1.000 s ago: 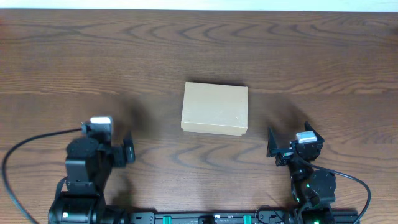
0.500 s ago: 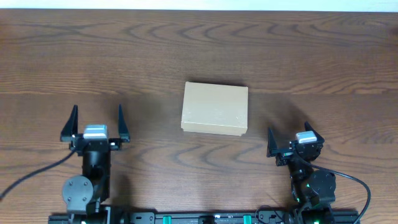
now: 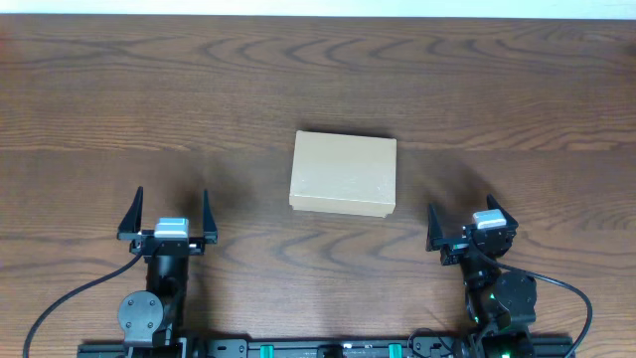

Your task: Pack container

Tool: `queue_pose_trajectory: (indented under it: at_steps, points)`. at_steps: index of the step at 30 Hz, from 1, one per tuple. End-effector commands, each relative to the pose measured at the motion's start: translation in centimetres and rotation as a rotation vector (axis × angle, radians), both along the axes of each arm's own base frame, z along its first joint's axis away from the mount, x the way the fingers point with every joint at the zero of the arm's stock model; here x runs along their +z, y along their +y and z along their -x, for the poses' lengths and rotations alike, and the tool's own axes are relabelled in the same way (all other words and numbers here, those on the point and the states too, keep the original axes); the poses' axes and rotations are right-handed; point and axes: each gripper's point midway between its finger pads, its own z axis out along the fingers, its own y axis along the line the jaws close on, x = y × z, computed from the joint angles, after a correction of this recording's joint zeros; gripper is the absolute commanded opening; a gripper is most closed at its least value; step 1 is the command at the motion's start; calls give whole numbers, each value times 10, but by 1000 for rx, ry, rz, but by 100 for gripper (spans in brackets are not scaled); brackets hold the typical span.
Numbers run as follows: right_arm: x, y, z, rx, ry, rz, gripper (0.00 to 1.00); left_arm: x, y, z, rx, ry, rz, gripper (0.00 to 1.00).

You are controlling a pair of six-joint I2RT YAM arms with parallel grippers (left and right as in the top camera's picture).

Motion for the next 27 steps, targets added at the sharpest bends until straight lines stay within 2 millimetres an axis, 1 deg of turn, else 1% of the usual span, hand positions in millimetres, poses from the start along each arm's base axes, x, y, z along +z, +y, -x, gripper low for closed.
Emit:
queue_pose_trajectory:
  at_steps: [1,4,7,9,12,17,22,27]
  points:
    - [0,3,1,14,-3,8,99,-3,-5,2,-27,7,-21,95]
    - [0,3,1,14,-3,8,99,-19,-13,1,-76,72,-28,95]
    - [0,3,1,14,-3,8,99,-42,-23,2,-138,164,-32,95]
    - [0,3,1,14,-3,8,99,-53,-29,4,-174,209,-32,96]
    - [0,3,1,14,-3,8,99,-67,-30,5,-179,268,-27,95]
    - [0,3,1,14,-3,8,99,-68,-15,3,-99,272,-28,96]
    - [0,3,1,14,-3,8,99,-69,-7,3,-62,280,49,95]
    - [0,3,1,14,-3,8,99,-69,-3,2,-43,279,49,95]
